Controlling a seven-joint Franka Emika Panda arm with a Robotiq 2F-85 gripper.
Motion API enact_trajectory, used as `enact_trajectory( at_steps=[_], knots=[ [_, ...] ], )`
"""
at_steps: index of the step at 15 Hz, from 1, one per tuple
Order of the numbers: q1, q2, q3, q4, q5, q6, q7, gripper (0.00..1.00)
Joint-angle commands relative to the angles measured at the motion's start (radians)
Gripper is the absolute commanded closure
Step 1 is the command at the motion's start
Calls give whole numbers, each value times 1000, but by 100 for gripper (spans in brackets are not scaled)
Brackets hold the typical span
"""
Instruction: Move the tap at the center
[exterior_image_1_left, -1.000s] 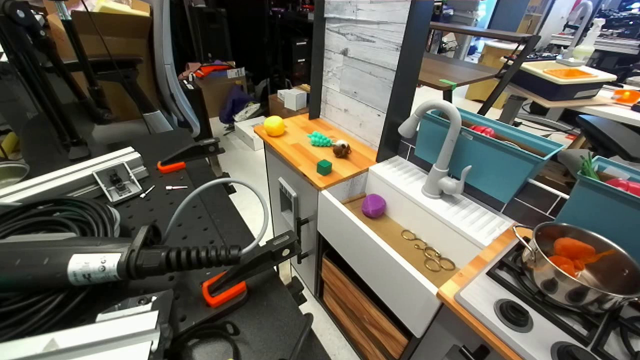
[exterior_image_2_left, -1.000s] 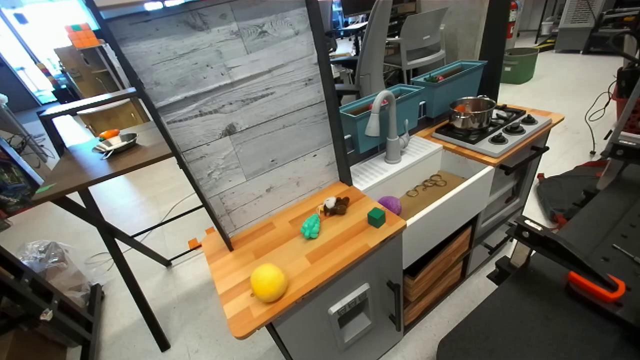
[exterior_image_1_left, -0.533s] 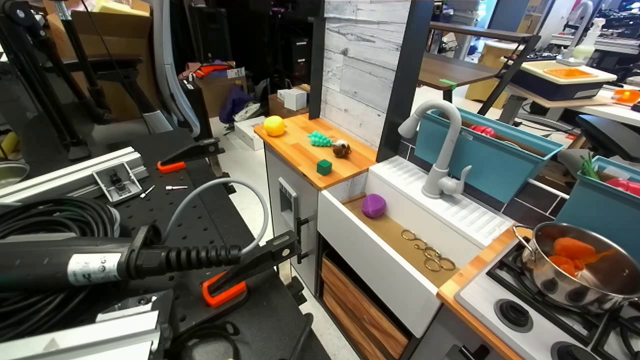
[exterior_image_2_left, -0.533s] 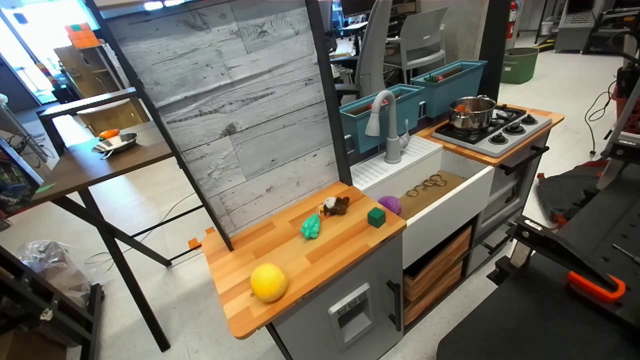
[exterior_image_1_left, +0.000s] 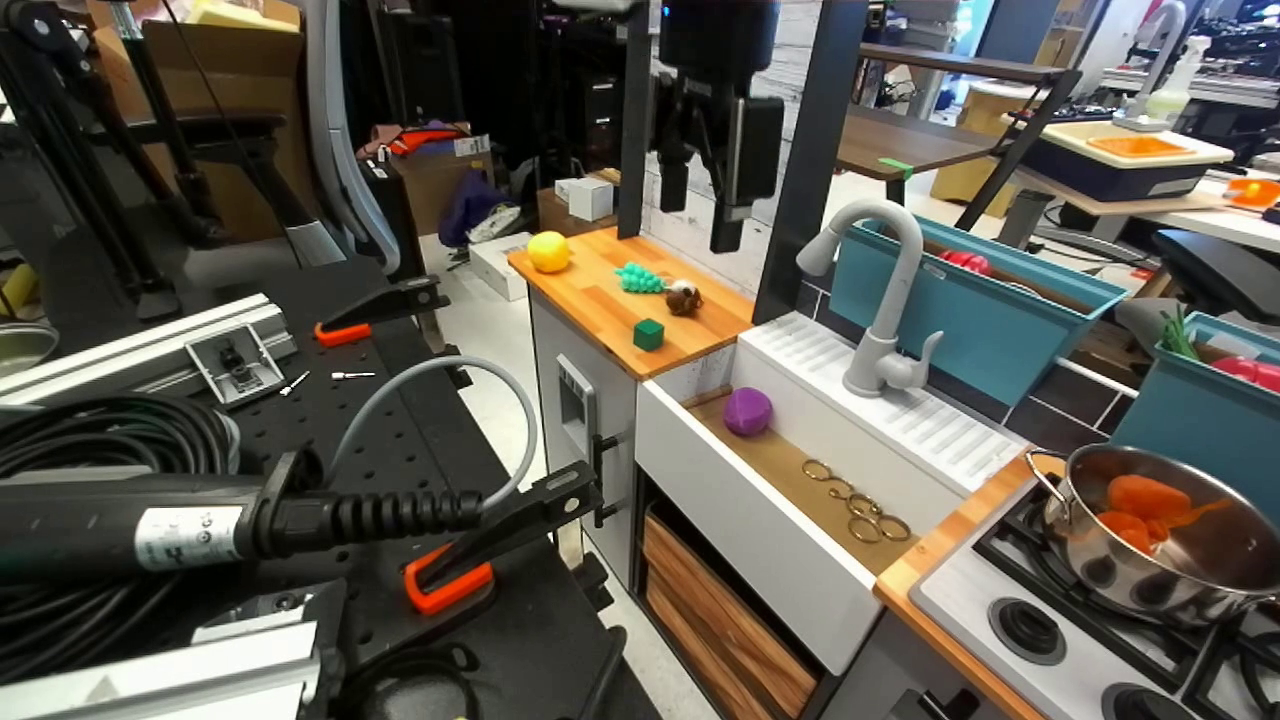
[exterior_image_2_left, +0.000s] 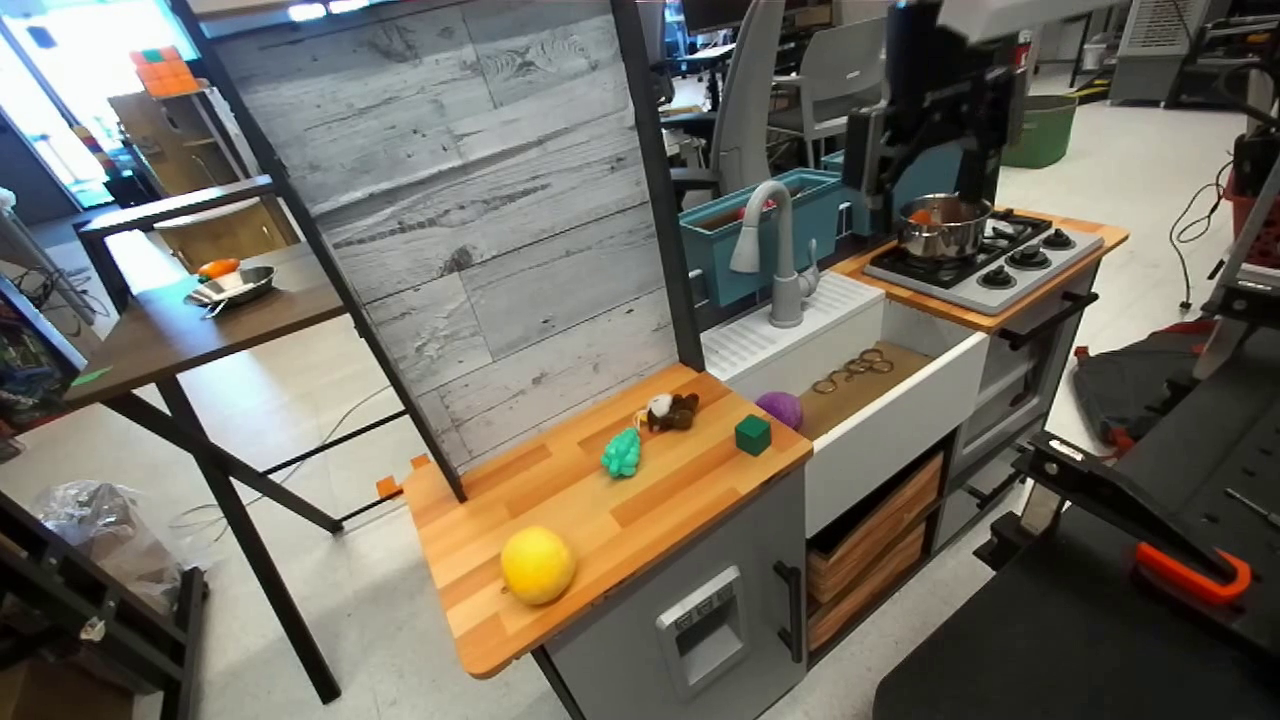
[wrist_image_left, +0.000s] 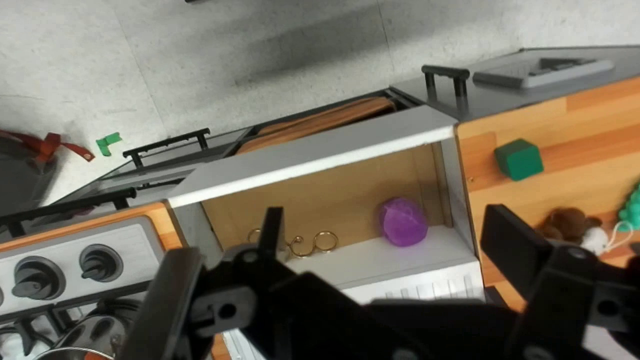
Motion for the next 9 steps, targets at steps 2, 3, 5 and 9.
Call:
enact_trajectory(
  at_steps=[2, 3, 5, 9],
  knots=[
    [114, 256, -72, 241, 1, 138, 189, 0],
    [142, 299, -93, 284, 11, 167, 228, 0],
    [198, 369, -144, 355, 26, 211, 305, 0],
    [310, 463, -273, 430, 12, 328, 438, 0]
  ],
)
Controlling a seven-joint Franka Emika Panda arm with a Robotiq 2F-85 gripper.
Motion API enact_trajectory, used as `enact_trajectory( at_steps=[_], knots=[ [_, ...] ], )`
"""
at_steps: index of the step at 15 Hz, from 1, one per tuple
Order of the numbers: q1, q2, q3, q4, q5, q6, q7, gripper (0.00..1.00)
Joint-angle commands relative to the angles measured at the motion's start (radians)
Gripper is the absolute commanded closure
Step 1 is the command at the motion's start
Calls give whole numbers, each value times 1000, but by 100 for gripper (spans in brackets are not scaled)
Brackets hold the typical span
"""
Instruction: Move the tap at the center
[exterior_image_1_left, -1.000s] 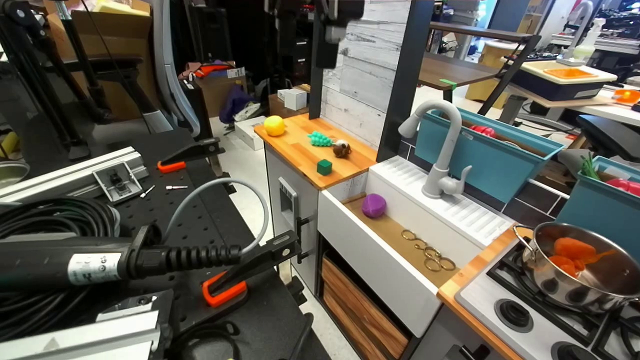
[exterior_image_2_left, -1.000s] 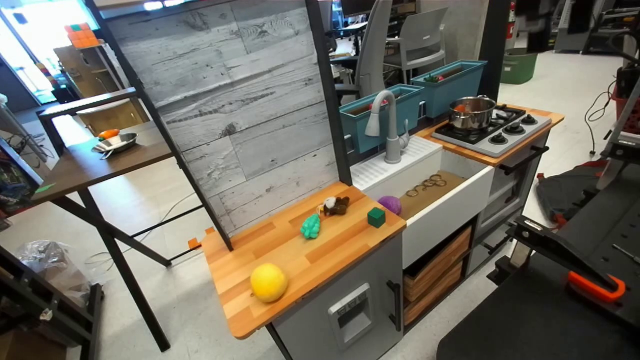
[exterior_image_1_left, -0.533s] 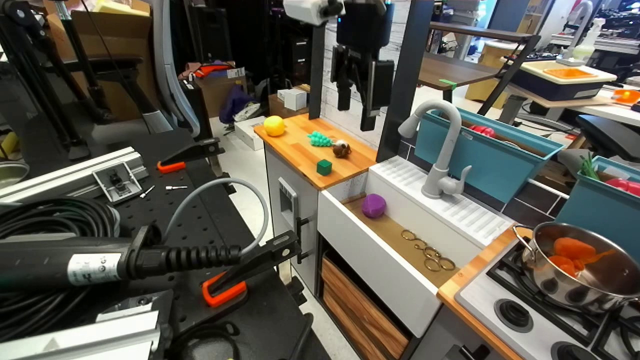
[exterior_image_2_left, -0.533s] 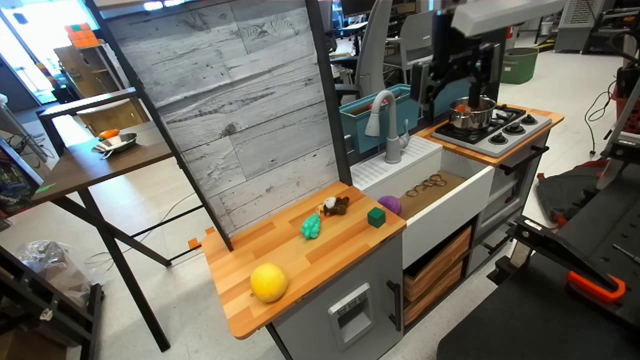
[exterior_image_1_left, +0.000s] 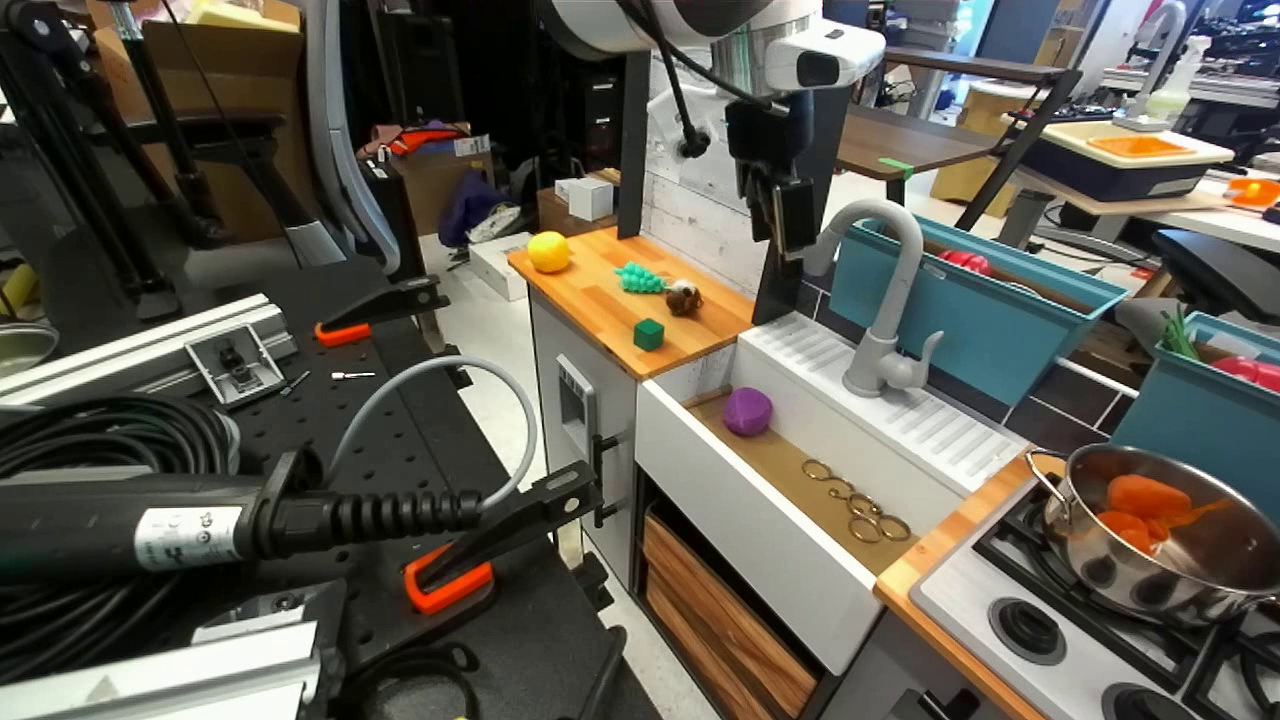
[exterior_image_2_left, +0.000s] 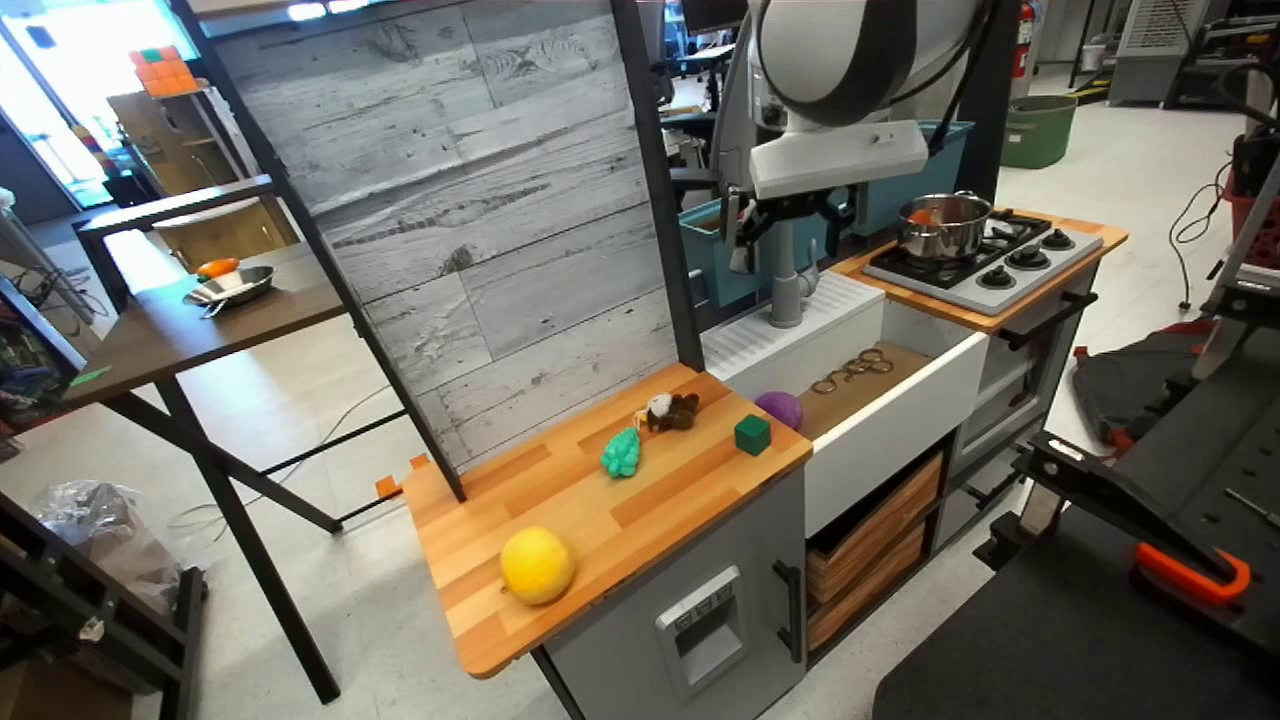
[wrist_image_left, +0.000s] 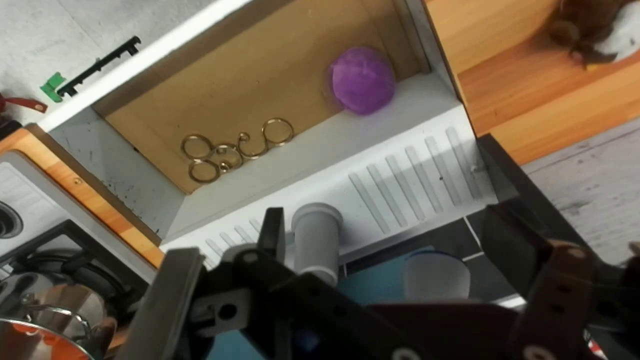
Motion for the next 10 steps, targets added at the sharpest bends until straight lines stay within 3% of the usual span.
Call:
enact_trajectory(
  at_steps=[1, 9, 10],
  knots=[
    [95, 88, -112, 78, 10, 102, 106, 0],
    [260, 223, -299, 126, 89, 294, 275, 0],
    [281, 238, -323, 125, 108, 296, 289, 25]
  ],
)
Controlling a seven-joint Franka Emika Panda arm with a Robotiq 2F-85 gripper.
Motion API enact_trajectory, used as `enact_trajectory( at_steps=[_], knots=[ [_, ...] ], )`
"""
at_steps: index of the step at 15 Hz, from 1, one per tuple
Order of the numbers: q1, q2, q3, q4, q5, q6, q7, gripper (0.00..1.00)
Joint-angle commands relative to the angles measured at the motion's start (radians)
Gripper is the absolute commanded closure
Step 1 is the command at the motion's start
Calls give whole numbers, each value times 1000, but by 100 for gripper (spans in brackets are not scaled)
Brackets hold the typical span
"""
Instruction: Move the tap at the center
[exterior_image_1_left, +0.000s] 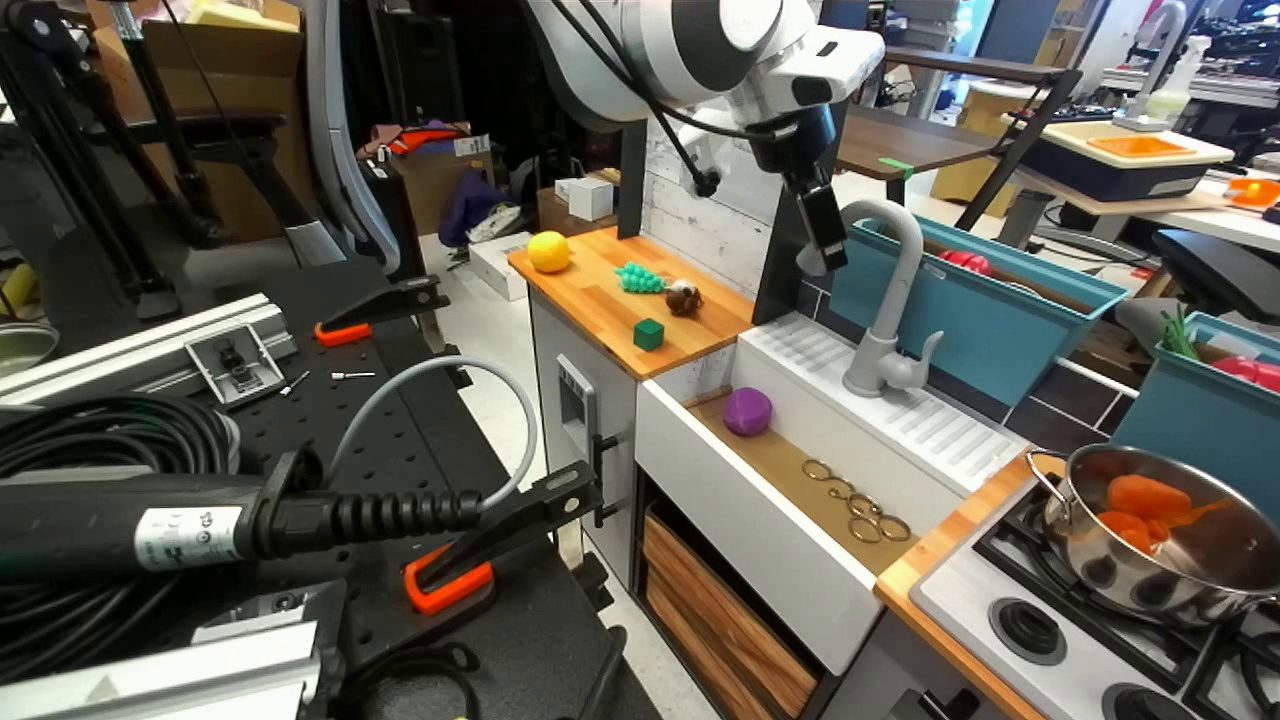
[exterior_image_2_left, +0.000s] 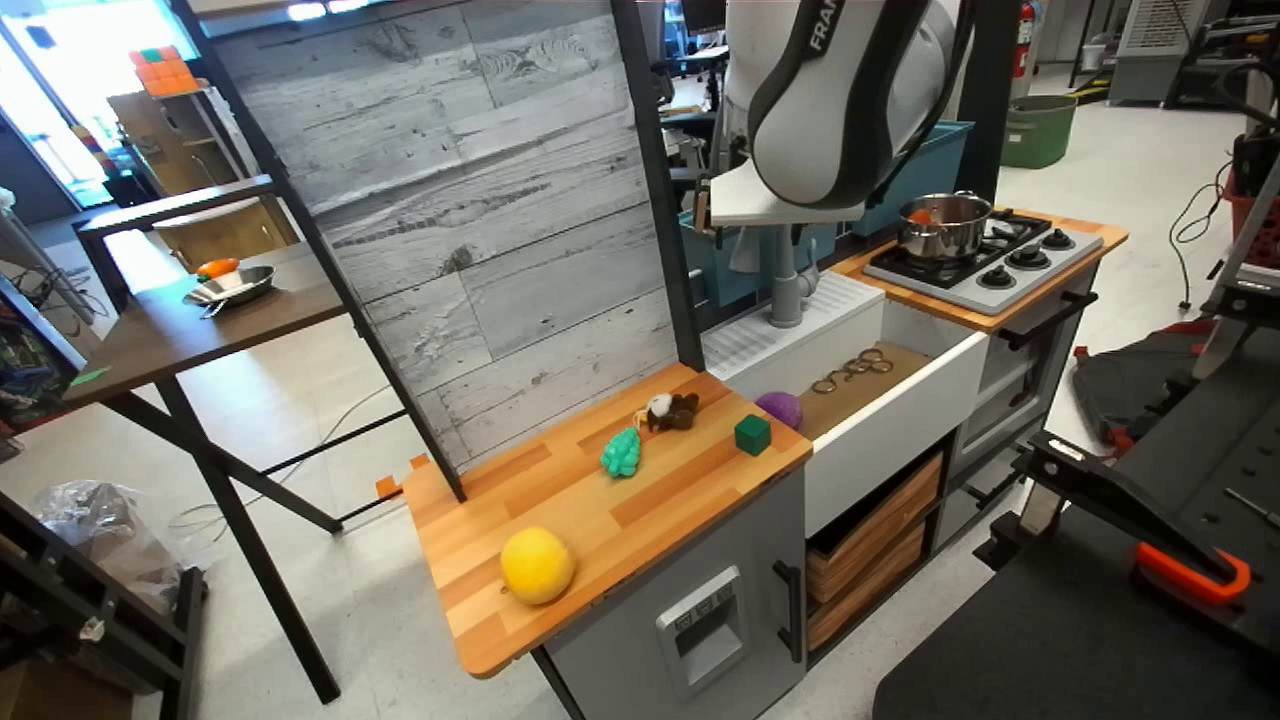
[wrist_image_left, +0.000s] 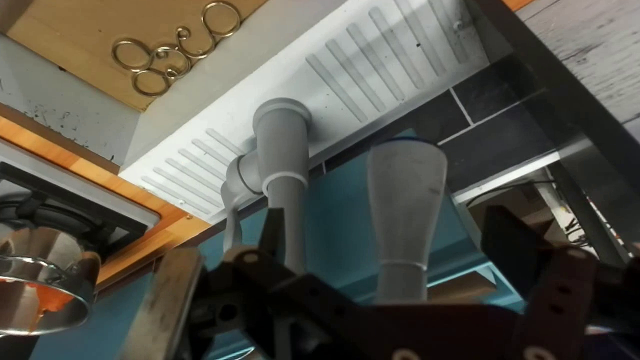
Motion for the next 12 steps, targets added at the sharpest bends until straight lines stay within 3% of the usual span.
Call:
enact_trajectory(
  at_steps=[1, 9, 12],
  knots=[
    [82, 72, -95, 27, 76, 35, 54, 26],
    [141, 33, -132, -53, 105, 6, 49, 88],
    [127, -16, -128, -117, 88, -23, 0, 89]
  ],
)
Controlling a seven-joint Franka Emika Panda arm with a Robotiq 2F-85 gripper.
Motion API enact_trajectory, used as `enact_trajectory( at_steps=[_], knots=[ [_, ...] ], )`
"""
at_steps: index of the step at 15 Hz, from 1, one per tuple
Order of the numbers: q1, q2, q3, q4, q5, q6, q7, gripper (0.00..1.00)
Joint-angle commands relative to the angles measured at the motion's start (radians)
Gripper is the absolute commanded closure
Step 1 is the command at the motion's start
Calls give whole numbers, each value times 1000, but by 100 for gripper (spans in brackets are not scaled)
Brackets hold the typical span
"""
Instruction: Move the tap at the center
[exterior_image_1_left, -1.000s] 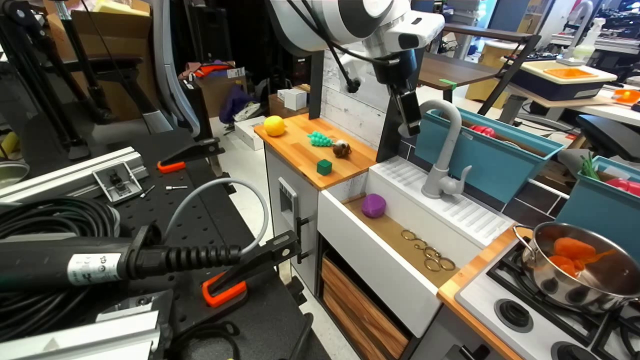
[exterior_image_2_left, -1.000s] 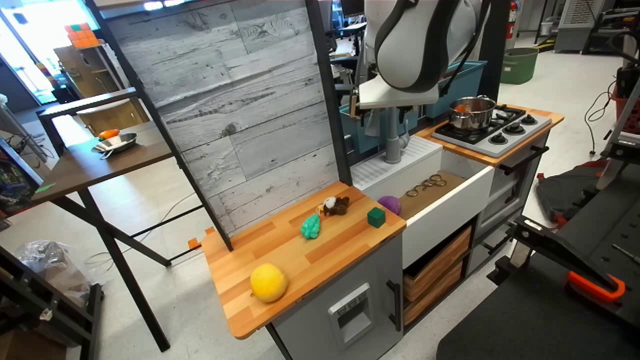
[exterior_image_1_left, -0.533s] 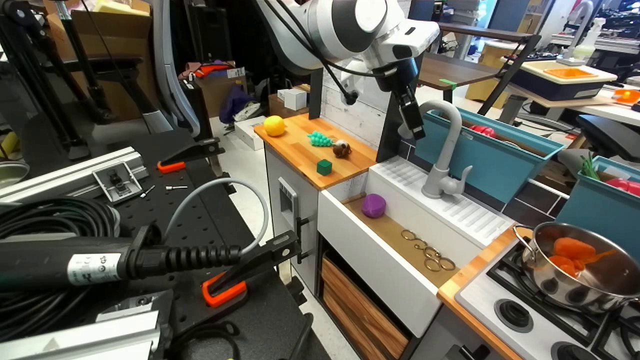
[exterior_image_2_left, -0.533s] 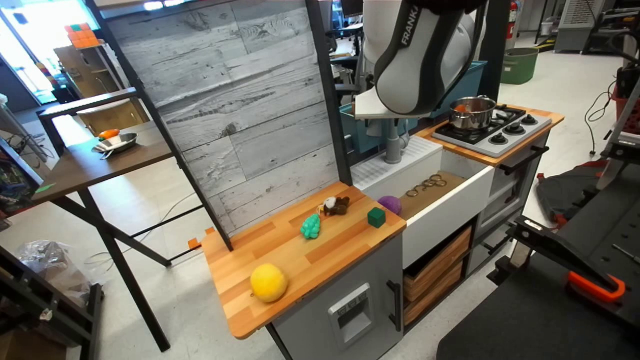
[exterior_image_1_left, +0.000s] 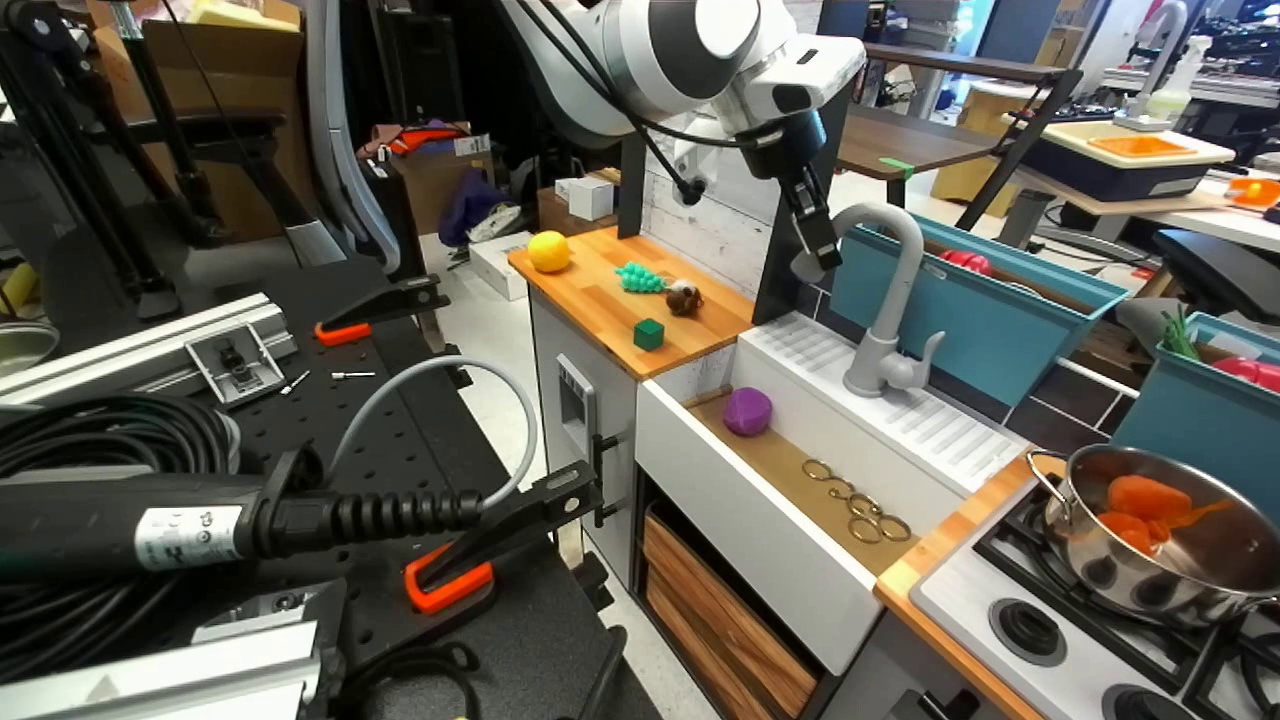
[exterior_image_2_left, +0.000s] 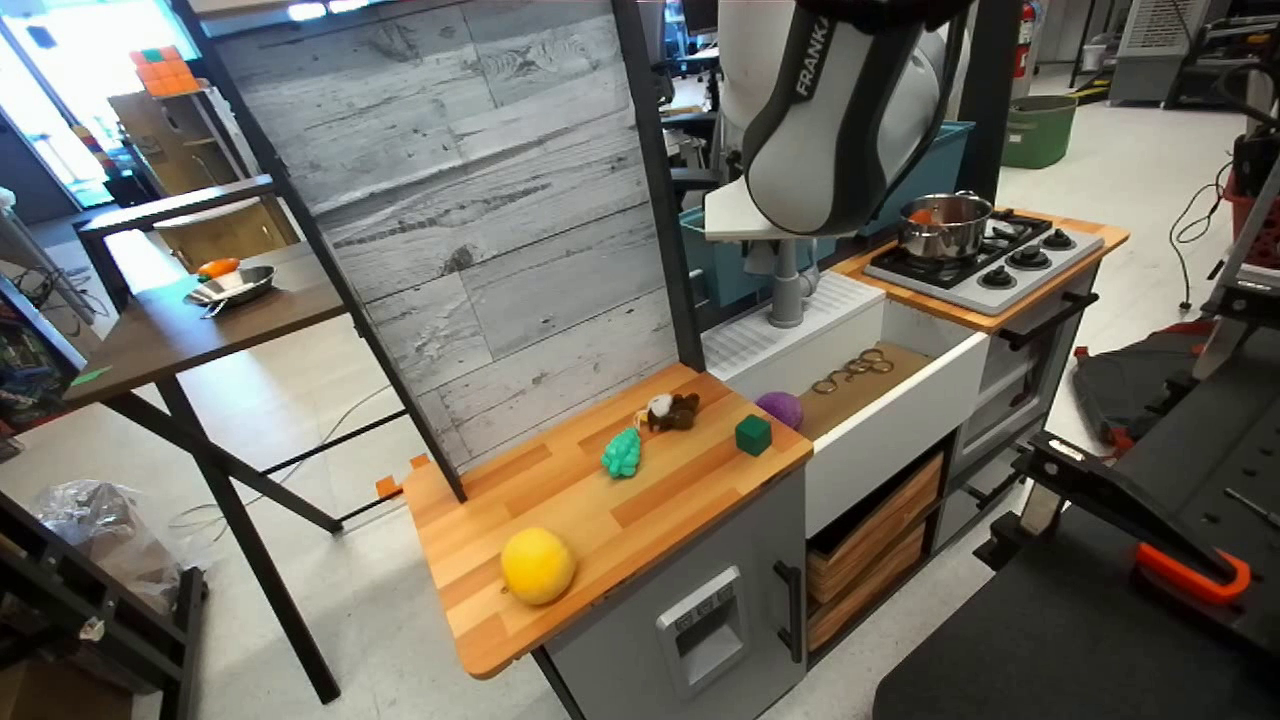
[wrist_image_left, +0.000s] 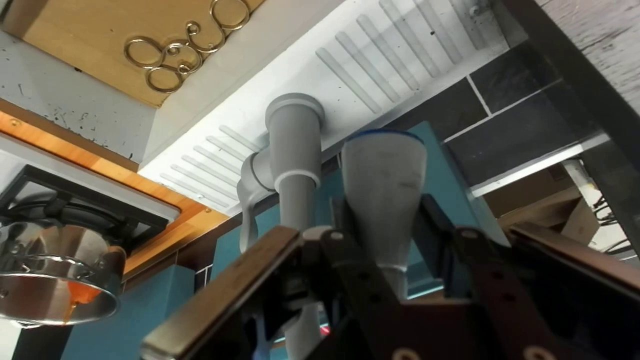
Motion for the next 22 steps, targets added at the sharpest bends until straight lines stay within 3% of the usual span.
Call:
enact_trajectory(
  at_steps=[1, 3, 7, 11, 14, 18, 19, 21, 22],
  knots=[
    [-2, -86, -12, -126, 0, -46, -74, 89],
    [-22, -122, -12, -177, -13, -71, -121, 89],
    [-187, -208, 74, -228, -62, -140, -334, 89],
    [-365, -225, 207, -169, -80, -172, -571, 89],
    [-505, -255, 342, -156, -92, -177, -752, 89],
    [-659, -296, 504, -174, -100, -212, -903, 87],
    [-692, -317, 539, -196, -100, -215, -931, 40],
    [-734, -353, 584, -226, -101, -247, -959, 38],
    [-751, -385, 601, -253, -97, -280, -976, 31]
  ],
)
